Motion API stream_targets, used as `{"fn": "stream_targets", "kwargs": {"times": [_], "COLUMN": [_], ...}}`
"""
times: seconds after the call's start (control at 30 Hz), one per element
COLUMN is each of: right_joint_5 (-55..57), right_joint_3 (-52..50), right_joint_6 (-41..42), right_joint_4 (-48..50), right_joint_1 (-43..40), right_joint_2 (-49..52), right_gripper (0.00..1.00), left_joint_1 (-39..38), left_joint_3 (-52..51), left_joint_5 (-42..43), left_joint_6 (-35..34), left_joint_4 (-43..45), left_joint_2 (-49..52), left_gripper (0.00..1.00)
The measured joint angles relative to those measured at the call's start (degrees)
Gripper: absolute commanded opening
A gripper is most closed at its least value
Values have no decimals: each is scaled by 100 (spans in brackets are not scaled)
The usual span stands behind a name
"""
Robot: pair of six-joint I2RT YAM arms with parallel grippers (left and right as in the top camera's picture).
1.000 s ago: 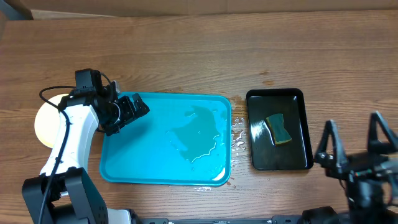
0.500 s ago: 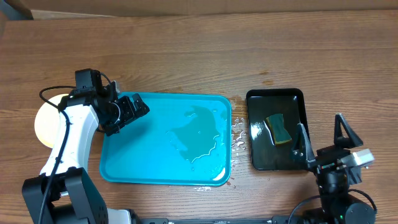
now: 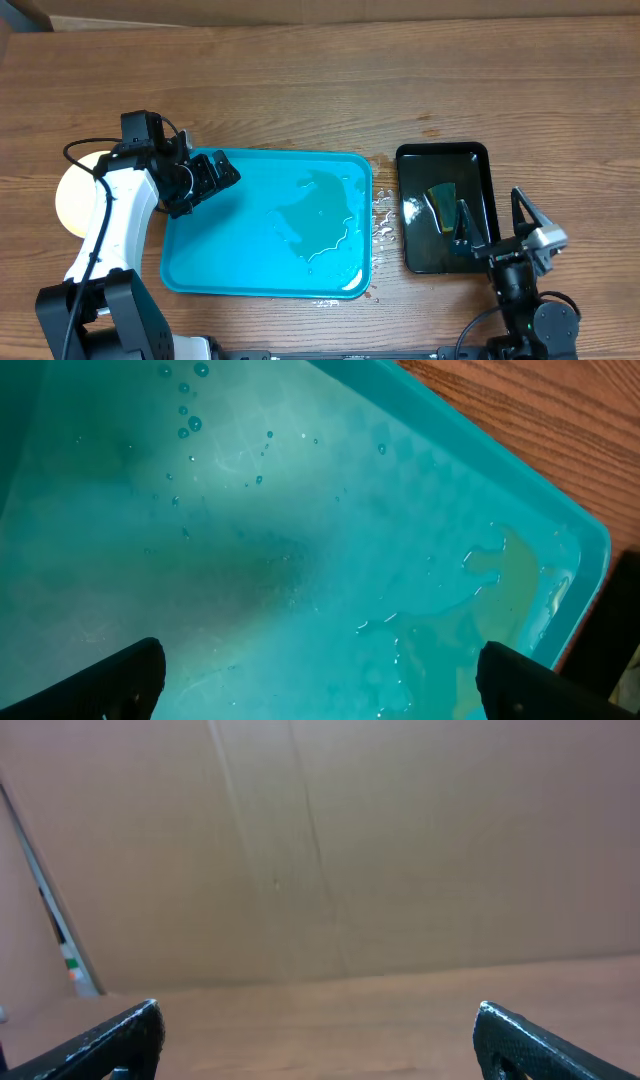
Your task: Clean dirty plates on tray and stack at the side
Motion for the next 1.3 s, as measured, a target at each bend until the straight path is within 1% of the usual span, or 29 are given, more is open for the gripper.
{"fn": "stream_targets", "kwargs": {"times": [0.17, 0.27, 0.57, 0.67, 1.3], "right_joint_5": [-2, -4, -4, -7, -151], "right_joint_3": [0, 0, 0, 0, 0], "right_joint_6": [17, -39, -968, -1130, -1255], "right_joint_4": [-911, -1226, -1228, -1226, -1207], "right_joint_1": [-4, -4, -4, -4, -4], "right_joint_2": [0, 0, 0, 0, 0], "right_gripper": [100, 100, 100, 100, 100], "left_joint_1": [0, 0, 0, 0, 0], "left_joint_3": [0, 0, 0, 0, 0], "left_joint_5": [-2, 0, 0, 0, 0], "left_joint_6": [0, 0, 0, 0, 0], "left_joint_4": [0, 0, 0, 0, 0], "left_joint_2": [0, 0, 0, 0, 0], "left_gripper": [100, 100, 100, 100, 100]}}
